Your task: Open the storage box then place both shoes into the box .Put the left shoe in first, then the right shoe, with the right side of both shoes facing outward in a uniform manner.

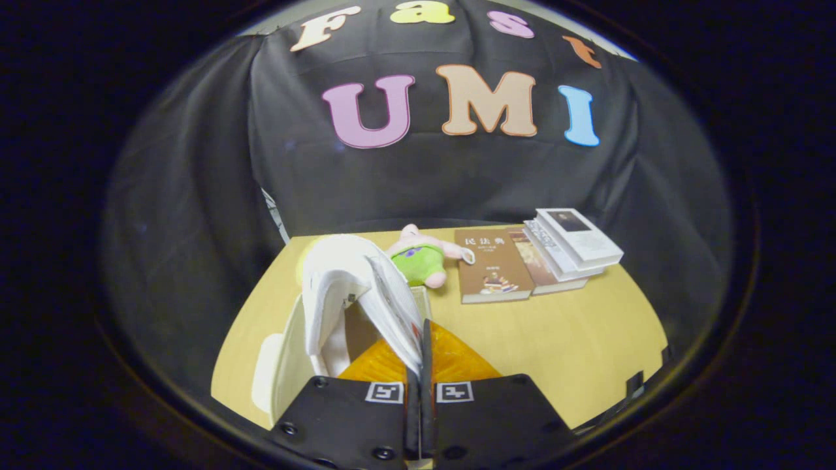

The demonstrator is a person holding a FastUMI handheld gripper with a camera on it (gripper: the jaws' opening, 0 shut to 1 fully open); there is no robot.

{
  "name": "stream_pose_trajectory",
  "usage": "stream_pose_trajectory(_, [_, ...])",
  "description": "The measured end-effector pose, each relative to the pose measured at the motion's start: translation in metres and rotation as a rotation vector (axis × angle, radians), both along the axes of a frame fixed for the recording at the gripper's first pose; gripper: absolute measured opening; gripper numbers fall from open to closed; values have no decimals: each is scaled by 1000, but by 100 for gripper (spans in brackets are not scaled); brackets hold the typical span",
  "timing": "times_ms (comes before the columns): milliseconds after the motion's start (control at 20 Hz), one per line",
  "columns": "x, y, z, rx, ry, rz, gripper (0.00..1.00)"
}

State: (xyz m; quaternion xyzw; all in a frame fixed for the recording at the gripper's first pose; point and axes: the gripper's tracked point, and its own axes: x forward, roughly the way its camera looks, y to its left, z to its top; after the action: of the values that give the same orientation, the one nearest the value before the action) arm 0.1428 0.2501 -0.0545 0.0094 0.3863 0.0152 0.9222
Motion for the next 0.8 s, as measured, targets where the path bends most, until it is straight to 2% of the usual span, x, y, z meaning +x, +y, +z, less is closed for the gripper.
stream_pose_trajectory(200, [-8, 4, -46, 40, 83, -26, 5])
stream_pose_trajectory(400, [-15, -11, -78, -23, 152, -77, 6])
stream_pose_trajectory(650, [-18, -3, -90, 9, 173, -127, 8])
stream_pose_trajectory(800, [-17, 0, -90, 19, 175, -127, 11])
